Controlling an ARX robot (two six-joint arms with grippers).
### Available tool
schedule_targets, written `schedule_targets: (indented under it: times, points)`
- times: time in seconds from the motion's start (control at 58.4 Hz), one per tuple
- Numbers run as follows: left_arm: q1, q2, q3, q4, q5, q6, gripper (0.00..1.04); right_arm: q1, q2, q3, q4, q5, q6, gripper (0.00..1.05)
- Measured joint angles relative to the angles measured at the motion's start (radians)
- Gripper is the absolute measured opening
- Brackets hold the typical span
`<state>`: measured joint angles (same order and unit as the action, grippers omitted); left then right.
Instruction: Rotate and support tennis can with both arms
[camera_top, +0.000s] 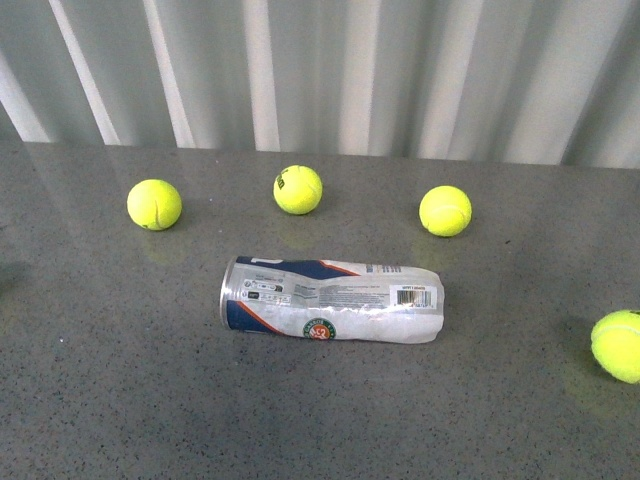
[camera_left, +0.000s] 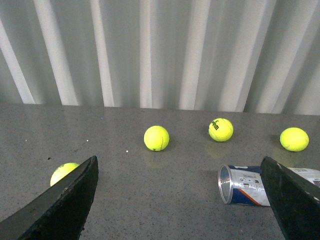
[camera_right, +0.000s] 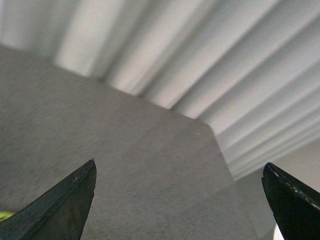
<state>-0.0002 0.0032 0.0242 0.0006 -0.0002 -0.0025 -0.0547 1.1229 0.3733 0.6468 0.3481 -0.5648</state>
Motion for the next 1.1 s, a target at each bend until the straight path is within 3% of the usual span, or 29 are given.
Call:
schedule_targets:
  times: [0.068, 0.171, 0.308, 0.377, 0.411, 0.462, 0.565, 0.805, 1.095]
  points:
    - [0.000, 0.000, 0.000, 0.000, 0.000, 0.000, 0.98, -0.032, -0.173, -0.016, -0.035, 0.008, 0.024, 0.97]
    - [0.000, 0.000, 0.000, 0.000, 0.000, 0.000, 0.98, -0.002, -0.382, -0.041, -0.056, 0.051, 0.018, 0.97]
    - [0.000, 0.000, 0.000, 0.000, 0.000, 0.000, 0.98, 0.143, -0.650, -0.094, -0.023, 0.175, -0.072, 0.97]
    - [0.000, 0.000, 0.000, 0.000, 0.000, 0.000, 0.98, 0.090, -0.828, -0.016, -0.433, -0.163, 0.116, 0.82]
    - [0.000, 0.000, 0.000, 0.000, 0.003, 0.000, 0.98, 0.070, -0.871, -0.009, -0.575, -0.264, 0.241, 0.74]
    - [0.000, 0.000, 0.000, 0.000, -0.001, 0.000, 0.98, 0.062, -0.902, -0.041, -0.703, -0.332, 0.368, 0.64]
    - [0.000, 0.000, 0.000, 0.000, 0.000, 0.000, 0.98, 0.060, -0.915, -0.108, -0.723, -0.349, 0.485, 0.46]
    - [0.000, 0.000, 0.000, 0.000, 0.000, 0.000, 0.98, 0.057, -0.988, -0.201, -0.685, -0.346, 0.546, 0.03]
    - [0.000, 0.000, 0.000, 0.000, 0.000, 0.000, 0.98, 0.057, -1.039, -0.280, -0.666, -0.347, 0.552, 0.03]
